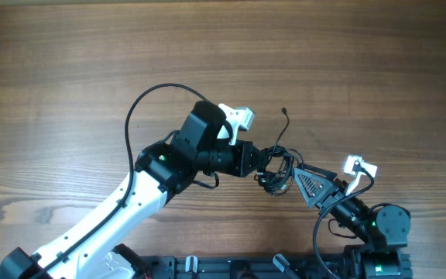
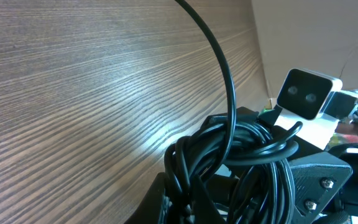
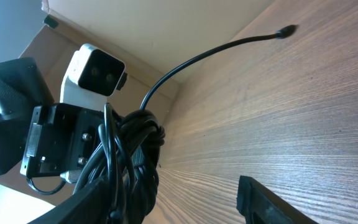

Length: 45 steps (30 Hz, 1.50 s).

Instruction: Untangle cables

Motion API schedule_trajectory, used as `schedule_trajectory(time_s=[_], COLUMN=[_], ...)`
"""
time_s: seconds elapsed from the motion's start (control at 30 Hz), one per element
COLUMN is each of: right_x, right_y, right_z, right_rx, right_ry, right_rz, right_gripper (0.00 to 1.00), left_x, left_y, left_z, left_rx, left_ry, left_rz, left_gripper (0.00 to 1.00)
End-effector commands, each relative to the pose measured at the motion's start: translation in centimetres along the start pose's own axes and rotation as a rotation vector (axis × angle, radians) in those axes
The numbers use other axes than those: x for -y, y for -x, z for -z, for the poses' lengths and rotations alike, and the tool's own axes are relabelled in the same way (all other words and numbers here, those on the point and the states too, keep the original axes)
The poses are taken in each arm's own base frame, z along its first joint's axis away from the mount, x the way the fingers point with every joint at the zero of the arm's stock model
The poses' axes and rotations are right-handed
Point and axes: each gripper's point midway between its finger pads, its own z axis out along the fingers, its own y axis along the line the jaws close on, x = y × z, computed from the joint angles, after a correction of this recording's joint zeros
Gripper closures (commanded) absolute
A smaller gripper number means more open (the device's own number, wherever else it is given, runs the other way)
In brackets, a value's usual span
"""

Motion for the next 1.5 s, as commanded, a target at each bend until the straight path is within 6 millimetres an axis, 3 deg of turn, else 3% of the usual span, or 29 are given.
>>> schedule_trajectory(time_s=[0.0,0.3,0.5,0.73,0.87,0.97,1.07,1.23,1.3,1.47], right_x=[0.2,0.3,0.1,0.9,2.4,4.4,7.5,11.6,11.9,10.1], right_y=[-0.1,0.2,-0.3,0.4,0.7,1.0,1.1,0.2,-0.1,0.9], right_z=[0.0,0.0,0.0,-0.1,-0.3,-0.3,-0.1,0.5,0.3,-0.8], right_rx=[-0.002,0.011,-0.013,0.028,0.041,0.064,0.088,0.085,0.065,0.065], right_ry=[-0.004,-0.012,0.002,-0.039,-0.101,-0.186,-0.316,-0.491,-0.495,-0.395], right_rz=[-0.011,-0.013,-0.035,-0.037,-0.021,-0.049,-0.114,-0.202,-0.216,-0.161], right_gripper=[0.37,0.37,0.37,0.47,0.47,0.45,0.42,0.38,0.33,0.15], left_x=[0.4,3.3,4.9,5.1,3.8,3.5,4.5,4.4,4.5,3.1], left_y=[0.1,-1.5,-1.2,-1.5,-0.8,-0.2,0.3,0.9,1.0,1.8], left_z=[-0.1,-0.7,-1.1,-0.9,-0.1,1.1,2.4,3.0,3.0,2.6], left_rx=[0.003,-0.053,-0.030,-0.049,-0.037,-0.038,-0.050,-0.041,-0.037,0.017], left_ry=[-0.008,-0.107,-0.150,-0.170,-0.142,-0.170,-0.265,-0.285,-0.286,-0.207], left_rz=[0.011,-0.046,-0.073,-0.070,-0.026,0.002,-0.009,-0.006,-0.010,-0.020], left_gripper=[0.96,0.96,0.96,0.96,0.96,0.96,0.96,0.96,0.96,0.96])
